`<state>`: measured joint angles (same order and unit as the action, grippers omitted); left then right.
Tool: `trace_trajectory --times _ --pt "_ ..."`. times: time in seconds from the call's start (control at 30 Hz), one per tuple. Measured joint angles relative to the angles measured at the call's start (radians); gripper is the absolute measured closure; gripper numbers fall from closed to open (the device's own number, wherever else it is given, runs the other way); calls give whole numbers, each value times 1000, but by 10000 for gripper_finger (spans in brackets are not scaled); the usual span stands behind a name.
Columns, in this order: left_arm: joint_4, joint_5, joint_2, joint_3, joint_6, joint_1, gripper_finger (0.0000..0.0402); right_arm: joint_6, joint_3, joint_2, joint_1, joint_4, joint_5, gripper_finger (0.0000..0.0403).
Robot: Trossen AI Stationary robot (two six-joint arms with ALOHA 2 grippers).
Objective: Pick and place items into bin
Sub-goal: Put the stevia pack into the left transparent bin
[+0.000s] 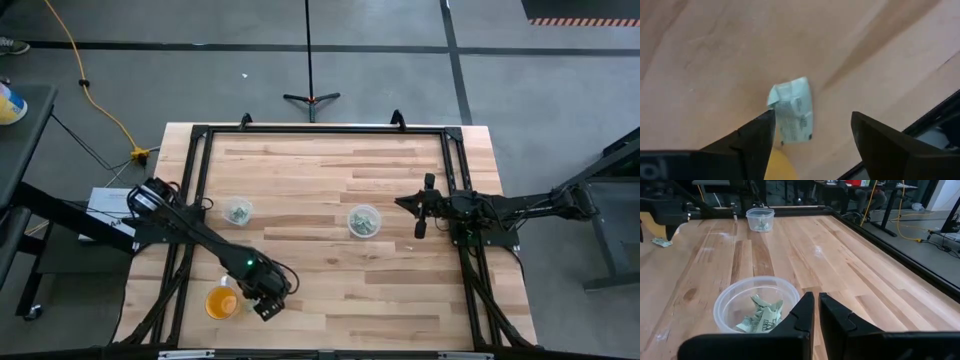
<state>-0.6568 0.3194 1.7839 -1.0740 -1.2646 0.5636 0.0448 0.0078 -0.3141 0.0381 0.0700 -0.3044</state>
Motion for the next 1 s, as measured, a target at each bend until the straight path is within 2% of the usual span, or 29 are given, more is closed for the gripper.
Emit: trace_trajectory --times 0.2,0.37,0.53,0.8,0.9,1.0 --pt "2 -8 43 -4 0 0 109 0 0 0 0 1 4 383" --pt "-4 9 61 -5 3 0 149 0 0 0 0 1 24 385" --pt "-4 42 63 -3 58 0 223 0 0 0 0 1 24 385" --pt "-3 66 63 0 212 -6 376 0 0 0 0 1 24 383" --pt "-6 71 54 2 281 -23 377 0 0 0 0 1 24 386" --pt "-10 10 23 2 371 -58 357 0 0 0 0 1 24 385"
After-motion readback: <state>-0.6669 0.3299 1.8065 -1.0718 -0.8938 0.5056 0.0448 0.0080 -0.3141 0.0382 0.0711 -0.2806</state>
